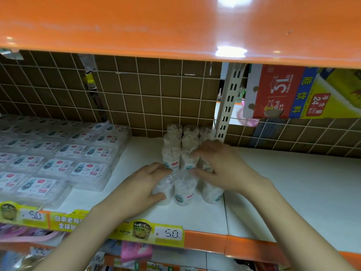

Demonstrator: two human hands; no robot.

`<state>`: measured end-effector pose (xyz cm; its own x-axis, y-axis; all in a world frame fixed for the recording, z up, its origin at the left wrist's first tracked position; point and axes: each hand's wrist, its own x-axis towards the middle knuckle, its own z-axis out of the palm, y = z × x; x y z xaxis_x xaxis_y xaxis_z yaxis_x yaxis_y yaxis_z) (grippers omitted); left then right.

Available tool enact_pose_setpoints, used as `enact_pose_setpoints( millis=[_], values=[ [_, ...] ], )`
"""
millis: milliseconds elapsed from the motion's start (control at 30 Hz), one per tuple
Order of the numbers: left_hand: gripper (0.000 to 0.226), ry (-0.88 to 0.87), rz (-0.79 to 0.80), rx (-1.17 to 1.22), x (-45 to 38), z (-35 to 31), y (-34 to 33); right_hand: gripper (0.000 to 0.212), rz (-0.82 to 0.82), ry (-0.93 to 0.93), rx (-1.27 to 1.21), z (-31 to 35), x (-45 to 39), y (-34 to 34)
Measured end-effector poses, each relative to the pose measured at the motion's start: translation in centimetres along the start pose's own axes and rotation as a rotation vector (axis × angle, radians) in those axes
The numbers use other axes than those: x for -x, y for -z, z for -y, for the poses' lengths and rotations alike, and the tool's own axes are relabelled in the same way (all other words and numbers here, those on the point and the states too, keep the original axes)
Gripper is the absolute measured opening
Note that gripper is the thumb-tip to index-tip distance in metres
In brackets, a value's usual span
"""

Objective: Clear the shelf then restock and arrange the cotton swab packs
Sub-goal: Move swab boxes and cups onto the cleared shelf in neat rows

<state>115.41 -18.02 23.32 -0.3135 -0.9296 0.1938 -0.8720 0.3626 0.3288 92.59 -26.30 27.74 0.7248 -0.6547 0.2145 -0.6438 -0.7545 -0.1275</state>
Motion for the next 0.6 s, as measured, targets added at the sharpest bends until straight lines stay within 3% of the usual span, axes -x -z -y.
enact_pose_setpoints(
  millis=[100,333,467,600],
  values=[
    [0.059,-0.059,-0.072,-0.096,-0.1,0.5,-0.5,0.055,0.134,0.128,-0.036,2.9,0.2,-0.8],
    [0.069,-0.102,-0.175,-0.092,0.5,1.1,-1.0,0.045,0.056,0.084,-0.044,3.9,0.6,-2.3],
    [0.084,-0.02,-0.145,-0.267,1.1,1.2,-0.4,0.045,0.062,0.071,-0.023,3.8,1.0,-2.5],
    [0.077,-0.014,-0.188,-0.396,1.1,1.6,-0.2,0.045,0.08,0.058,-0.025,4.6,0.9,-2.4]
  ],
)
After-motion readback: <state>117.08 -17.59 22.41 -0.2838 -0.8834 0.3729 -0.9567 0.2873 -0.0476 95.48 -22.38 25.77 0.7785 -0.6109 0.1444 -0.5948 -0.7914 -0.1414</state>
